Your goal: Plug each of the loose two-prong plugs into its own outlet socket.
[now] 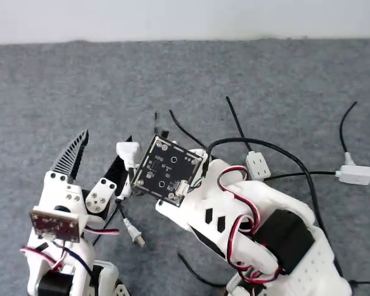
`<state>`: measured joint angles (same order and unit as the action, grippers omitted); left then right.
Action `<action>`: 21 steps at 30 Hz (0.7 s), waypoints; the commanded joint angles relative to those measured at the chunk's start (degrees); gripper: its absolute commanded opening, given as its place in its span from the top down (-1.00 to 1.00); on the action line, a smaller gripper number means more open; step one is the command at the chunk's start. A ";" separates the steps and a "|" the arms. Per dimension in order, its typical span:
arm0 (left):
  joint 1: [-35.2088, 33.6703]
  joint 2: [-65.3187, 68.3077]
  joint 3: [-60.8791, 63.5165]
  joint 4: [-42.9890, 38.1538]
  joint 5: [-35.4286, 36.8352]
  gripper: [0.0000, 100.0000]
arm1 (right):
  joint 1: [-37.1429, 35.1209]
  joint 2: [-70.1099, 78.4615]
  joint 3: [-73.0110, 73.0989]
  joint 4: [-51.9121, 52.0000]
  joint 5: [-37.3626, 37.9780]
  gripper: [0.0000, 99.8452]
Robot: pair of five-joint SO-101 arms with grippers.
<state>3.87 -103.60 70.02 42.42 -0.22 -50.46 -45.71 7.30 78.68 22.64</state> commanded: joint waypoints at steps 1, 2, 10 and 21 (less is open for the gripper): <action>-0.26 -0.88 -0.22 -1.58 0.88 0.51 | -0.40 -0.57 1.32 -1.45 -0.62 0.98; -0.26 -0.88 -0.22 -1.58 0.88 0.51 | -0.40 -0.57 2.11 -2.33 -0.70 0.98; -0.26 -0.88 -0.13 -1.49 0.88 0.51 | -0.22 -1.19 4.04 -4.53 -0.70 0.98; -0.18 -0.88 0.48 -1.67 0.88 0.51 | -0.13 -1.19 4.04 -5.58 -2.46 0.71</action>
<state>3.87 -103.60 71.16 42.42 -0.22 -50.46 -45.98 11.78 74.20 20.62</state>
